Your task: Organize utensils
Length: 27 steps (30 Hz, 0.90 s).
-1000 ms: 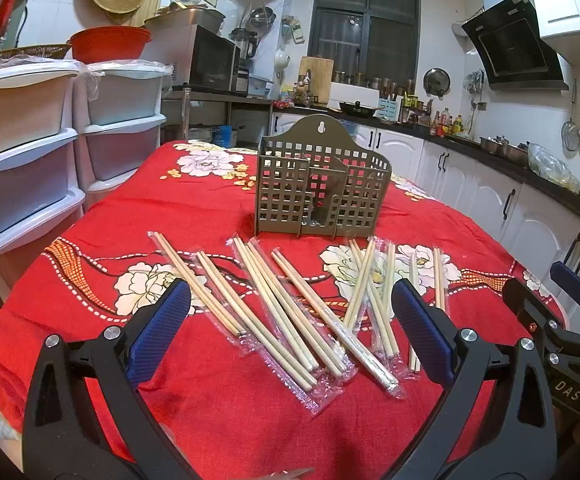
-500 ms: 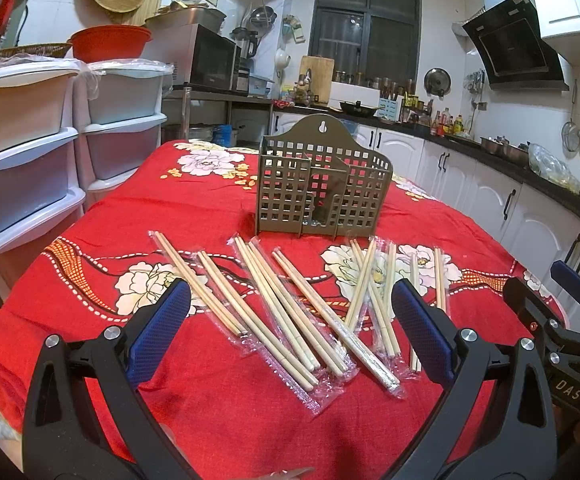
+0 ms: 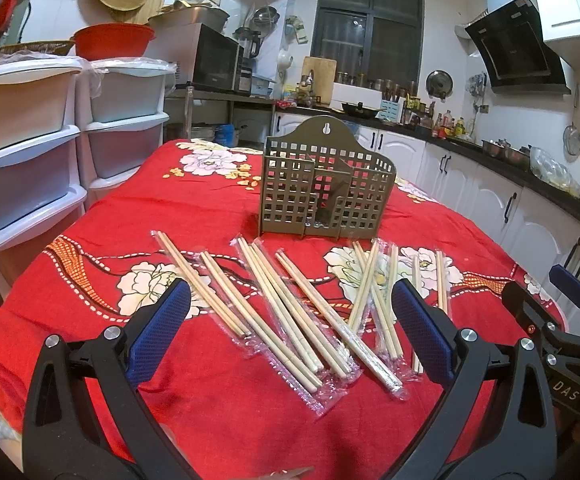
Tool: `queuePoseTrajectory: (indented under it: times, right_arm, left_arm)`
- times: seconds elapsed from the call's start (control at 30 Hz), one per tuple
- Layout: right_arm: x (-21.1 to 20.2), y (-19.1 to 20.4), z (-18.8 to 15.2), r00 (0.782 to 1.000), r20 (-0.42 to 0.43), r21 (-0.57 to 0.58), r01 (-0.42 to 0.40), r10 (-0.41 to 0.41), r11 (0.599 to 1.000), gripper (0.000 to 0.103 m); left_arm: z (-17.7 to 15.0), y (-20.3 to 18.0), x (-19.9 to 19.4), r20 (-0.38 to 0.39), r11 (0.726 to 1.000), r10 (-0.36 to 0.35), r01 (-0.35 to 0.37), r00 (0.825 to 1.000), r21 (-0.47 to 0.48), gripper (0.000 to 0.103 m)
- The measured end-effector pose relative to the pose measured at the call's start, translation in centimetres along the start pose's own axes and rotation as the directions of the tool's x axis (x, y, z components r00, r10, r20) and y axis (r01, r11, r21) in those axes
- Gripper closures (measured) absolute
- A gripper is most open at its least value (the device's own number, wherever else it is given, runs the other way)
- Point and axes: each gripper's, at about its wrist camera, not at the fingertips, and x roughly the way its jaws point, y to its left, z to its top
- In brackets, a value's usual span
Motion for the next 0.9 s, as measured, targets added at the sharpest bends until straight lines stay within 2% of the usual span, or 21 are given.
queuePoseTrajectory:
  times: [0.33,0.63,0.9]
  right_arm:
    - [0.7,-0.2,-0.1,1.000,-0.023,-0.006,-0.020,0.020,1.000,0.006]
    - [2.8,1.2,1.0,0.995,-0.062,-0.042,-0.084,0.081,0.996,0.006]
    - [5.6,2.4,2.4,0.970,-0.164,-0.037,-0.190,0.182,0.981,0.006]
  left_arm:
    - [-0.1,1.8,0.4,-0.017,0.999,0.008,-0.008,1.000,-0.042,0.011]
    - [0.3,3.9,1.3,-0.047,0.995,0.057,-0.061,0.997,-0.079,0.011]
    - [1.5,6.0,2.5,-0.090,0.993,0.072,-0.080,0.993,-0.092,0.011]
